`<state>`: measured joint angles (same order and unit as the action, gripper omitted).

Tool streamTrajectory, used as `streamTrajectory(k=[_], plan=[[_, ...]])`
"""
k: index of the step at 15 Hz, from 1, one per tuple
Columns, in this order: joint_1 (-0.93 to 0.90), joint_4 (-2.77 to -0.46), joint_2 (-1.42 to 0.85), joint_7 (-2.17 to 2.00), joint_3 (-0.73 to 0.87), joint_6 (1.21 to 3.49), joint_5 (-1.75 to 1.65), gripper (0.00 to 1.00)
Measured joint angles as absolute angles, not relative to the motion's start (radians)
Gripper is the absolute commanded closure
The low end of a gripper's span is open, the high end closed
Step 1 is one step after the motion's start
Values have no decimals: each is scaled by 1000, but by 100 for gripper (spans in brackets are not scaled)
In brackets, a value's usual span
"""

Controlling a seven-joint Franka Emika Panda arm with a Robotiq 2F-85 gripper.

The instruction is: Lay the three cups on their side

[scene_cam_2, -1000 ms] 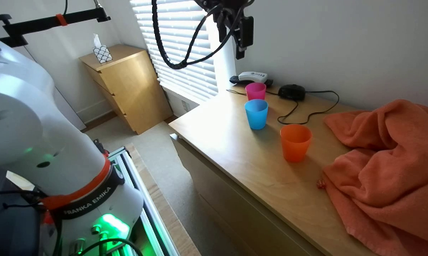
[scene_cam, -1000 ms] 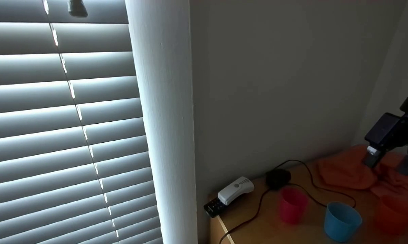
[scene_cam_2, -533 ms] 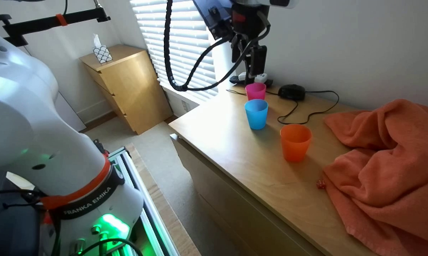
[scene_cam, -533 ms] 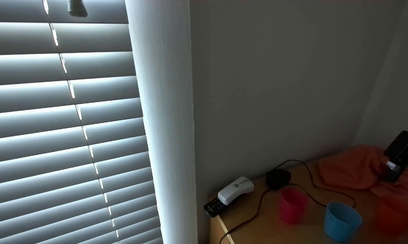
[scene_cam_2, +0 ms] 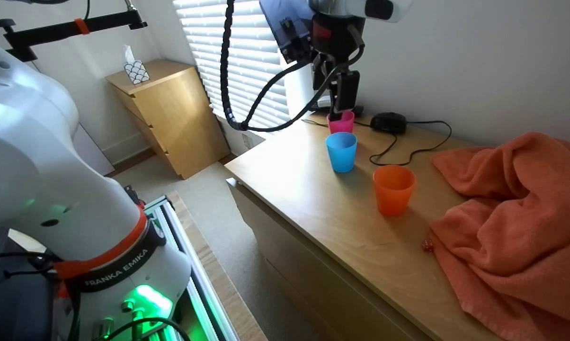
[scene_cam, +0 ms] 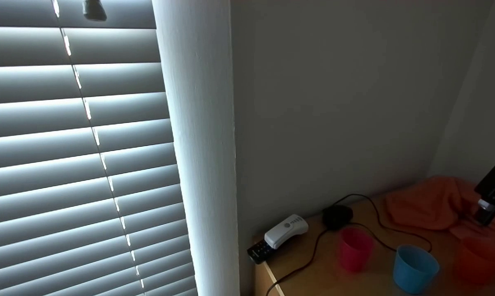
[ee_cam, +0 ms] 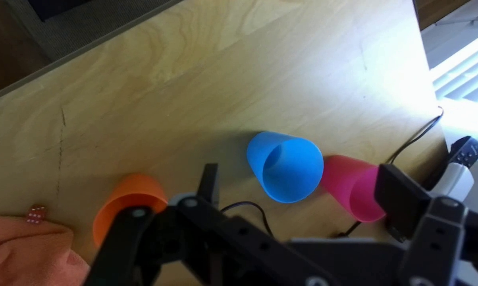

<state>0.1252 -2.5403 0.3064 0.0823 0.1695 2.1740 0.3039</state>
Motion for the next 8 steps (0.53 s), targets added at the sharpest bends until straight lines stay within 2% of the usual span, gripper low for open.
streamTrajectory(k=[8], plan=[[222,-2501,225,-45,187,2227,118,0]])
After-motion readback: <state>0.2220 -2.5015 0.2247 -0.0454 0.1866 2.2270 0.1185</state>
